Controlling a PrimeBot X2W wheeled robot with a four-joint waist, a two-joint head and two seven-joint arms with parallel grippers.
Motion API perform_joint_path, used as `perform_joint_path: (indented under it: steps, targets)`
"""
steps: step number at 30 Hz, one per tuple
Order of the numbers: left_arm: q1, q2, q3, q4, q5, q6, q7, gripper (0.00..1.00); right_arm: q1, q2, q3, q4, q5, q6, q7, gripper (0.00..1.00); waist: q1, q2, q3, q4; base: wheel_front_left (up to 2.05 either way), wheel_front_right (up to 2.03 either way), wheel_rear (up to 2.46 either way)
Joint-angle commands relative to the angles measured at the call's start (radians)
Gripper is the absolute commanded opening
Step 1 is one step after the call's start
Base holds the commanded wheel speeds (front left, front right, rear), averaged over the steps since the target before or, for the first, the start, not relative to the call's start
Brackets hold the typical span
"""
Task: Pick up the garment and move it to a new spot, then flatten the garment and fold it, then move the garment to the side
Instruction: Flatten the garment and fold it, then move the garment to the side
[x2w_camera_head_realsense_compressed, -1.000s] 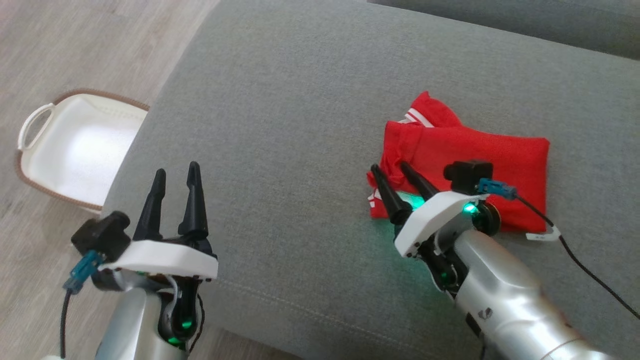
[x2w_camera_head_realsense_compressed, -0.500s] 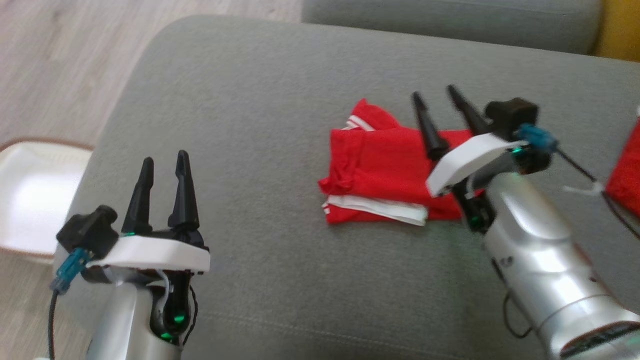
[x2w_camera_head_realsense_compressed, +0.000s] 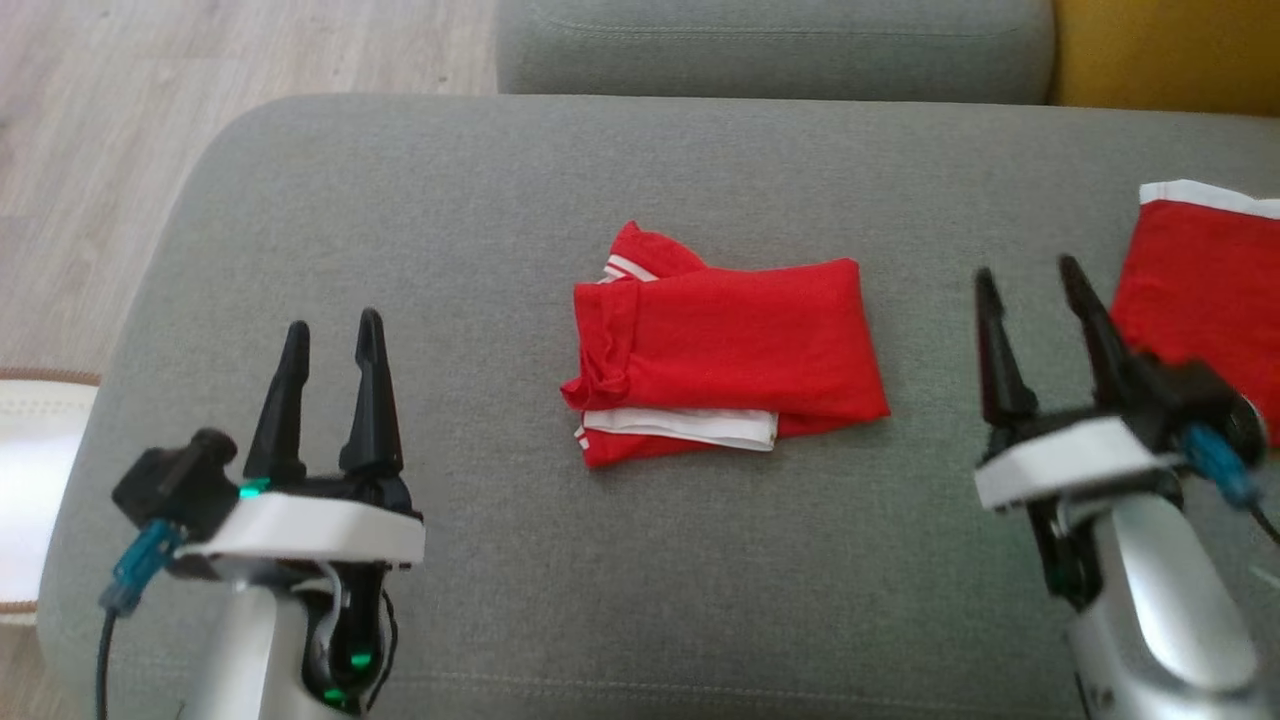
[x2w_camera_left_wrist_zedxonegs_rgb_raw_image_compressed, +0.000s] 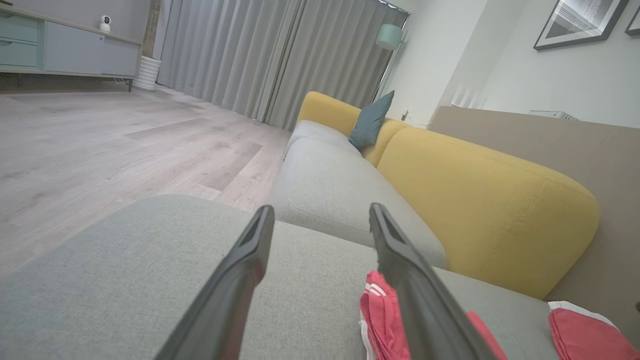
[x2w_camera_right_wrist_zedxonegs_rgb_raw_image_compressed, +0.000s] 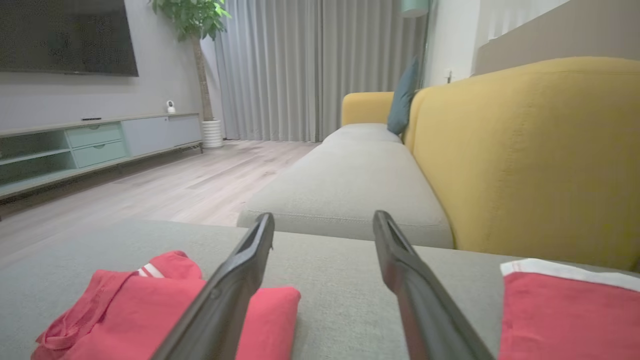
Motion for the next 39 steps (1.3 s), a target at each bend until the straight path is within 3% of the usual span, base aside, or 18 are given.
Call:
perform_joint_path:
  steps: [1, 16, 30, 39]
  targets:
    - [-0.019, 0.015, 0.023, -0.039, 0.003, 0.0, -0.005, 1.0, 0.013, 0.019, -0.013, -0.084, -0.021, 0.003, -0.011, 1.0, 0.0, 0.0, 0.0, -0.008, 0.0, 0.0, 0.0]
    - [0.027, 0.015, 0.034, -0.038, 0.039, -0.009, -0.005, 1.0, 0.155, 0.047, -0.054, -0.197, -0.008, 0.003, -0.011, 1.0, 0.0, 0.0, 0.001, -0.024, 0.0, 0.0, 0.0]
    - [0.026, 0.015, 0.003, -0.01, 0.044, -0.008, -0.005, 1.0, 0.158, 0.048, -0.059, -0.205, 0.039, 0.003, 0.012, 1.0, 0.0, 0.0, 0.008, 0.0, 0.0, 0.0, 0.0]
    - [-0.017, 0.015, -0.014, -0.011, 0.03, -0.006, -0.005, 1.0, 0.084, 0.048, -0.007, -0.138, 0.097, 0.003, 0.097, 1.0, 0.0, 0.0, 0.098, 0.052, 0.0, 0.0, 0.0]
